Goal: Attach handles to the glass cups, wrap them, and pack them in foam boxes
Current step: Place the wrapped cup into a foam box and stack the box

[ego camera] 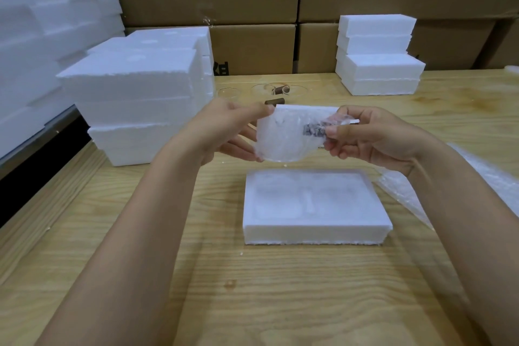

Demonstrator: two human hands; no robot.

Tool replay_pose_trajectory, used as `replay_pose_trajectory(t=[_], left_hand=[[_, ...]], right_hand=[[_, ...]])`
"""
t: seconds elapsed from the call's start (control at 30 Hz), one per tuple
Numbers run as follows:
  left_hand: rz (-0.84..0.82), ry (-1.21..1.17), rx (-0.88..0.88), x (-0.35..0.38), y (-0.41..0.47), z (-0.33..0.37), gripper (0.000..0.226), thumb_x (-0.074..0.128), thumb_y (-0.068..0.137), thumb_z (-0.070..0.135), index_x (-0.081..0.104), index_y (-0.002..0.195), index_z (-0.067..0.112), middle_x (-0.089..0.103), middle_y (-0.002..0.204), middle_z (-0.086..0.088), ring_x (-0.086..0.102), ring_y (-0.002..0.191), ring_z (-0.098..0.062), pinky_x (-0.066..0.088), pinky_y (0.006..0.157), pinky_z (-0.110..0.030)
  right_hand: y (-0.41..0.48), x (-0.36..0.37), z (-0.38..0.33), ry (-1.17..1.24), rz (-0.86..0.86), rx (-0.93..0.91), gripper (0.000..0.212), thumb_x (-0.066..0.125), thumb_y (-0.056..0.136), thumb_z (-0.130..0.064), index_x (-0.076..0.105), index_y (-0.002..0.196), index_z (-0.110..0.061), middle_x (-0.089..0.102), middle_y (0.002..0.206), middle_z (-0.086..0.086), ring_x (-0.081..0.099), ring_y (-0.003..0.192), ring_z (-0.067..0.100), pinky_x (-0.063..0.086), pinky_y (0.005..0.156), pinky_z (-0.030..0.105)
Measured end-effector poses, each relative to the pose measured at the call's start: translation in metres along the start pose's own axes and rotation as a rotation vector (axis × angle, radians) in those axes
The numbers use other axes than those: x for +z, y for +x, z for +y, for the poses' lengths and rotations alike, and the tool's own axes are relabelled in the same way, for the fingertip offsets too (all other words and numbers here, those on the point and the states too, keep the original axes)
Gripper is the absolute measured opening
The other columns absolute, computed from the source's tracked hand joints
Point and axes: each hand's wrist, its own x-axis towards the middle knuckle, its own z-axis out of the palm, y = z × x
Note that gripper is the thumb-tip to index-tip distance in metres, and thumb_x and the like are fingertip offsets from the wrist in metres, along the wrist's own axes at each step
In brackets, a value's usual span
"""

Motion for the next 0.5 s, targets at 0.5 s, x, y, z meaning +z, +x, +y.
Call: replay_pose_trajectory(t=[0.5], left_hand=[[-0.389,0.321,-0.156,-0.009,-0.013,0.017,0.056,0.078,0.053,0.045,0.075,0.091,0.005,0.075,0.088,-0.013,0.074,0.084,-0.020,0.058,0.072,-0.022]], right_hand=[[-0.008,-0.006,0.007,-0.159,-0.328,0.198,0.019,0.065,0.072,0.003,0.053,0.079,-0.010,0.064,0.070,0.022,0.058,0.057,0.021,0.047,0.050,0.024]])
